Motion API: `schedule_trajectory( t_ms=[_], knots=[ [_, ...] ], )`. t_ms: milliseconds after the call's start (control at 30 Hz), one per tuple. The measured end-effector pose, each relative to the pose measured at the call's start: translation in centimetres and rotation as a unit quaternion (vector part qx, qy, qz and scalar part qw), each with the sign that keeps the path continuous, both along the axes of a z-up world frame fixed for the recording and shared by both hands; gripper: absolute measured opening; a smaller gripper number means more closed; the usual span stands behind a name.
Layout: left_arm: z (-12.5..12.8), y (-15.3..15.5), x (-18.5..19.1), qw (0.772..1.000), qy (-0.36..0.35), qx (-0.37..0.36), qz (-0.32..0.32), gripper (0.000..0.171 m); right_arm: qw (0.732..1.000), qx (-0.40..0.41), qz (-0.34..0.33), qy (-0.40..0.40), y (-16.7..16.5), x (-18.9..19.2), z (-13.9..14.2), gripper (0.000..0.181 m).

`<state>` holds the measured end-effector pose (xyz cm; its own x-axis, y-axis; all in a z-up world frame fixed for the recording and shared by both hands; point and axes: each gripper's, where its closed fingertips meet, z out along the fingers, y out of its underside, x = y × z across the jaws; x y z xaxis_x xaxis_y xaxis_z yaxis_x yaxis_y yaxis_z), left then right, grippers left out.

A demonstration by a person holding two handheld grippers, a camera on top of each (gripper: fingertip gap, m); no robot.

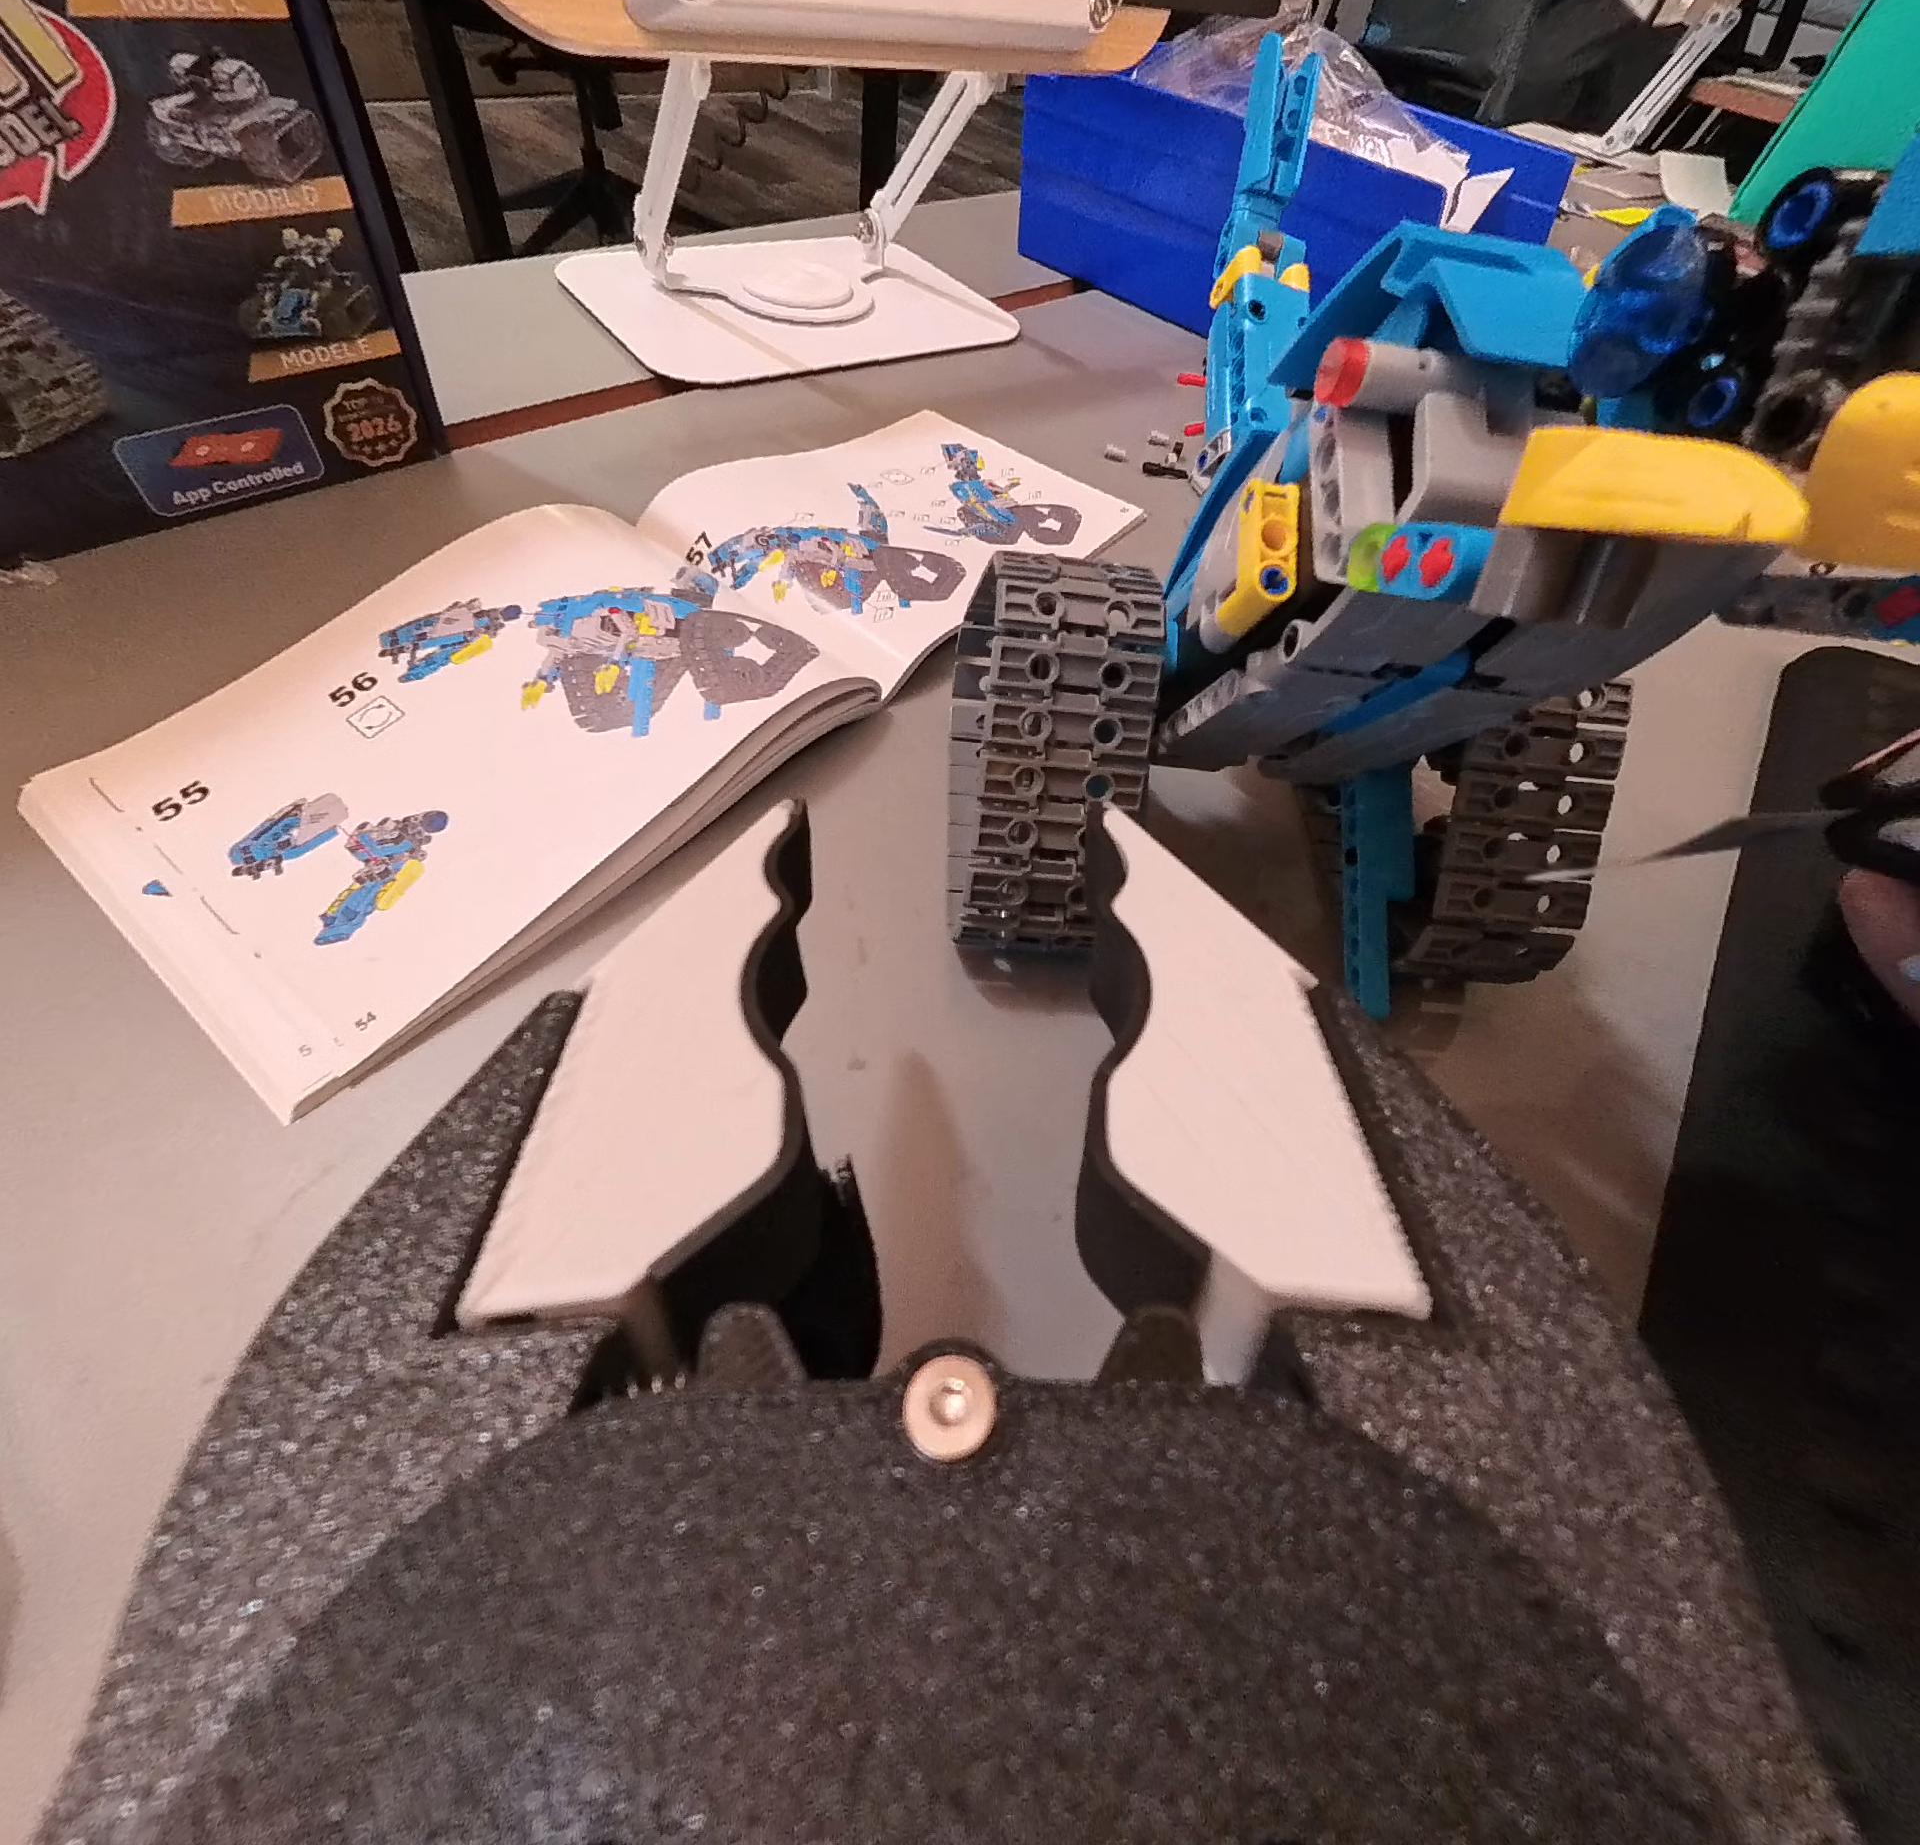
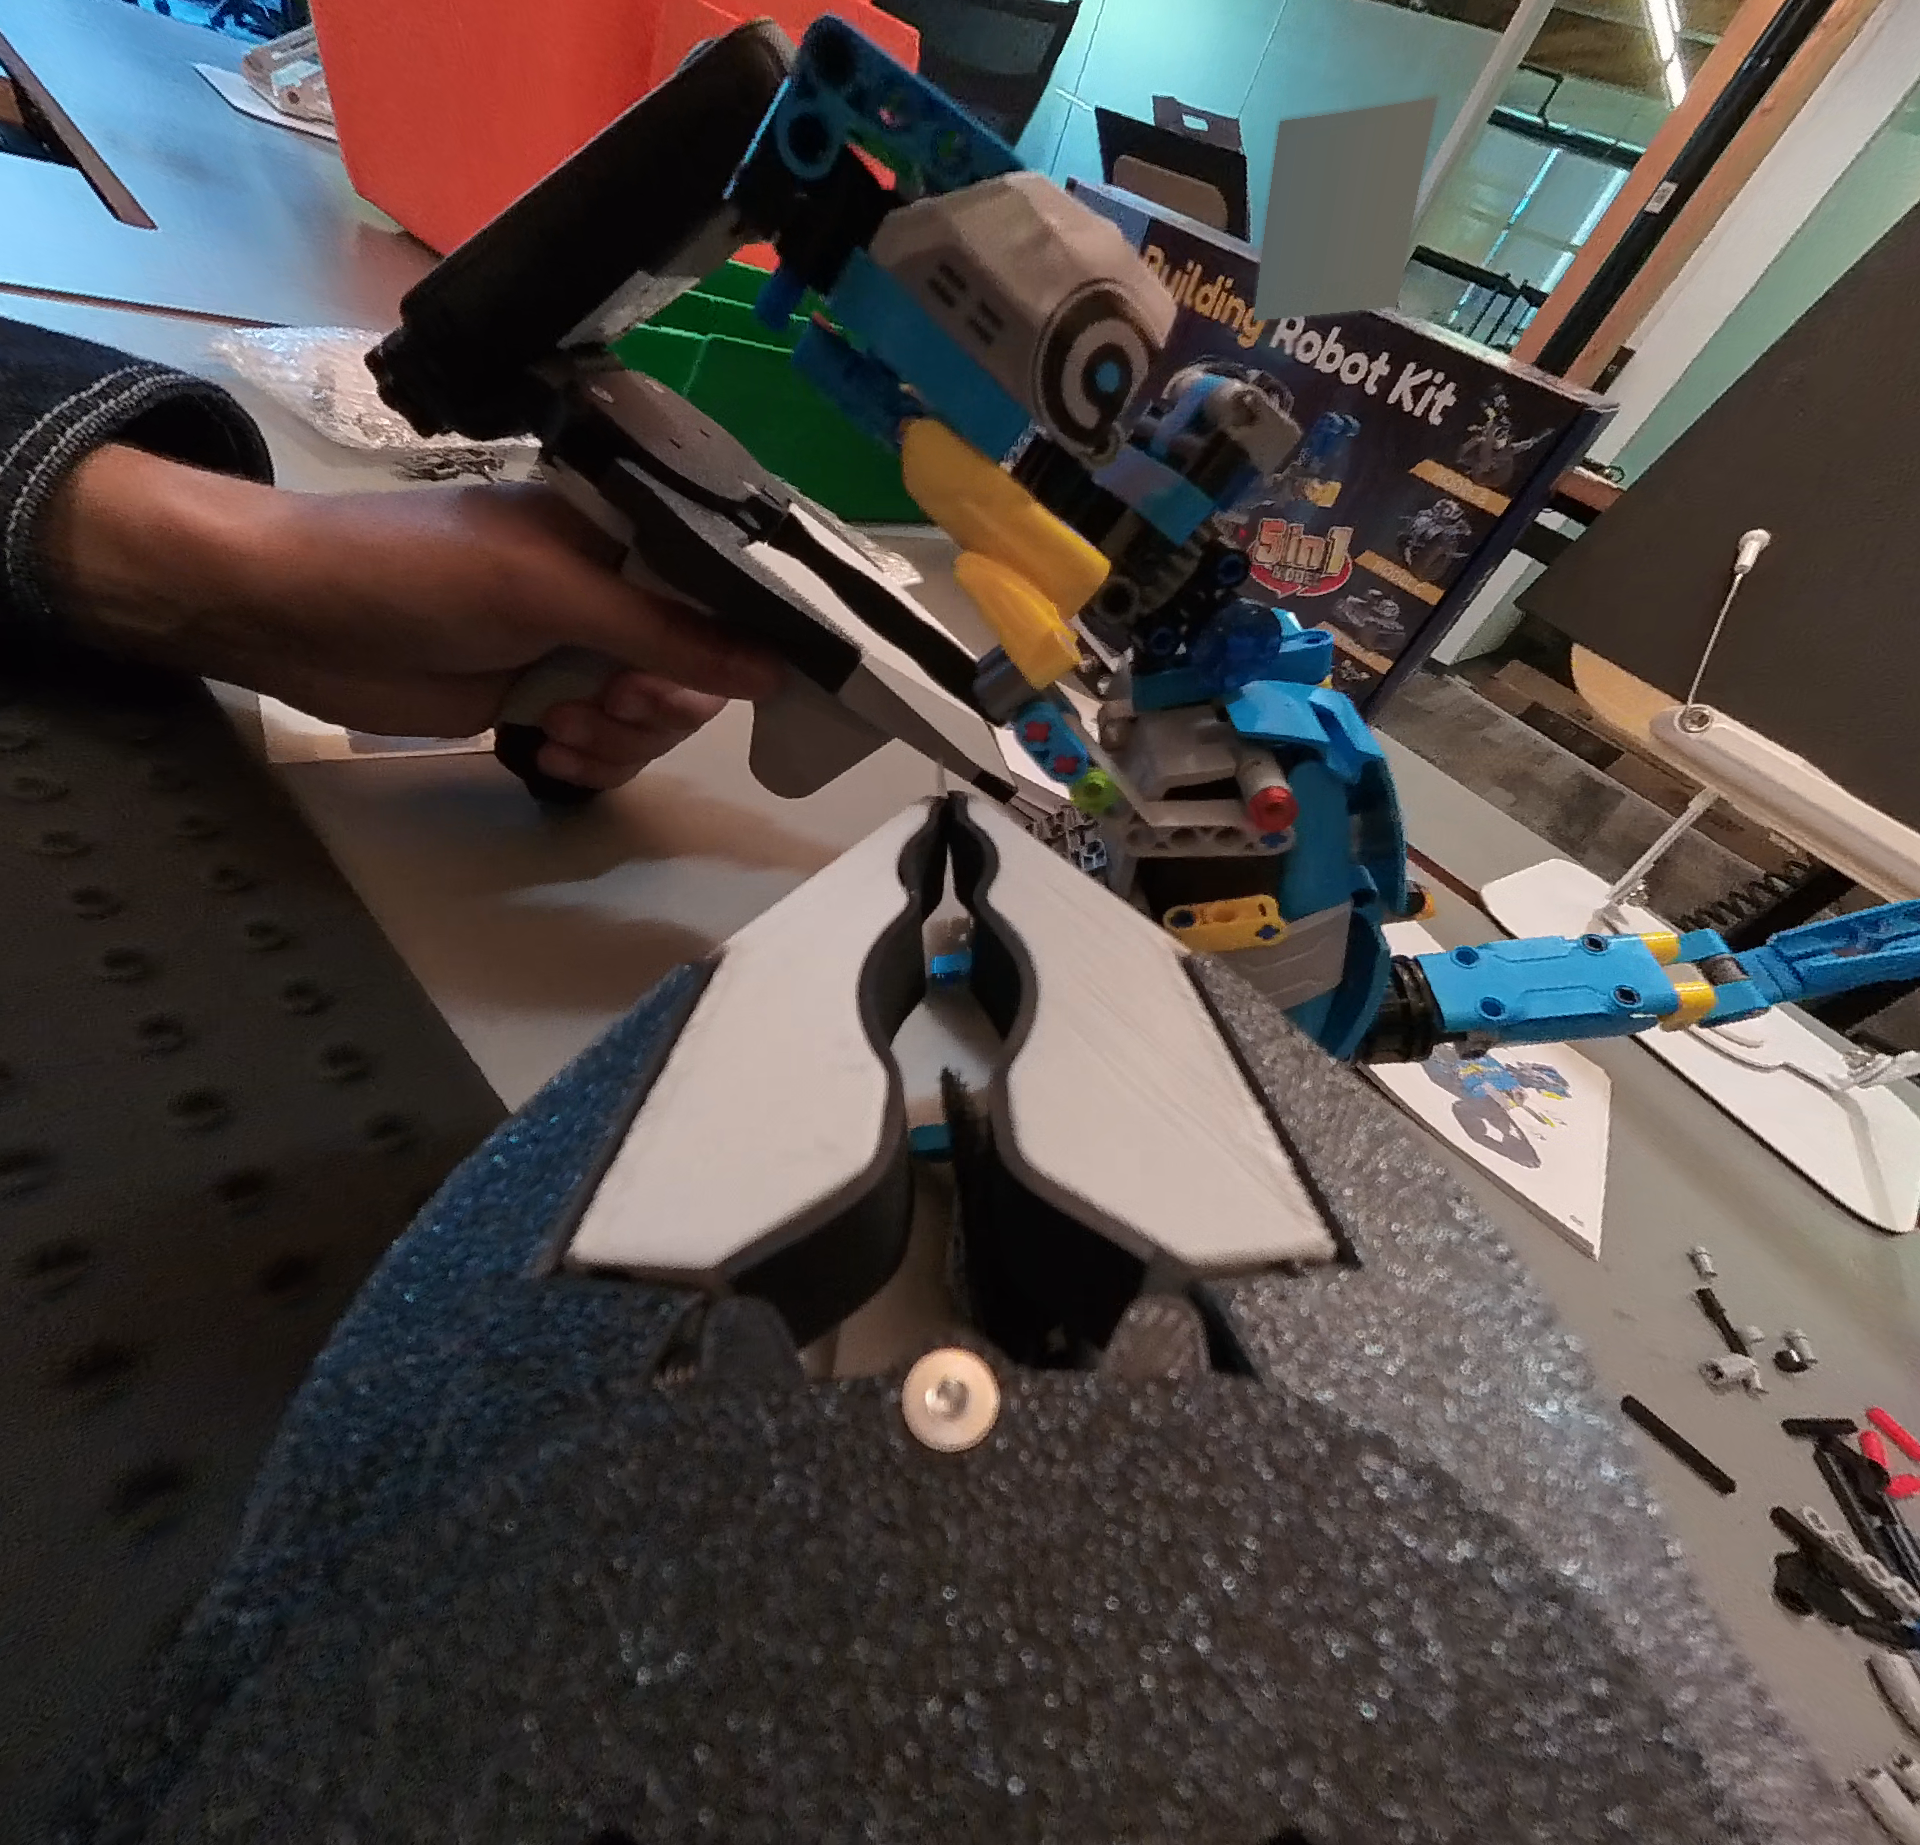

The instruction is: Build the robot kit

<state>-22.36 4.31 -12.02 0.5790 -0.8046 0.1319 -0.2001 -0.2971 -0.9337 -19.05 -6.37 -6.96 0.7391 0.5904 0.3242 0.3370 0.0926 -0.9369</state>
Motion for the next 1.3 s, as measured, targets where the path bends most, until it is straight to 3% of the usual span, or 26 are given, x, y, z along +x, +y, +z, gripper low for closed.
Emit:
schedule_trajectory(
  t_ms=[267, 600, 1100, 1233, 1300],
  knots=[
    [0.4, 0.6, 0.0, 1.0, -0.008, 0.008, 0.003, 0.053, 1.0, -0.003, -0.001, 0.008, 0.7, 0.1, 0.1, 0.0],
    [0.8, -2.1, 2.1, 0.996, -0.013, 0.023, -0.082, 0.058, 0.995, 0.071, -0.046, -0.058, 0.3, 0.5, 0.6, 0.0],
    [0.4, -1.5, 1.8, 0.998, -0.015, -0.006, -0.066, 0.062, 0.979, 0.127, -0.09, -0.128, 0.6, 0.6, 0.7, 0.0],
    [0.7, -2.1, 2.3, 0.997, -0.019, 0.005, -0.081, 0.069, 0.976, 0.138, -0.097, -0.135, 0.6, 0.6, 0.9, 0.0],
    [1.0, -2.3, 2.4, 0.996, -0.019, 0.016, -0.083, 0.081, 0.974, 0.146, -0.103, -0.143, 0.6, 0.6, 0.9, 0.0]
  ],
)
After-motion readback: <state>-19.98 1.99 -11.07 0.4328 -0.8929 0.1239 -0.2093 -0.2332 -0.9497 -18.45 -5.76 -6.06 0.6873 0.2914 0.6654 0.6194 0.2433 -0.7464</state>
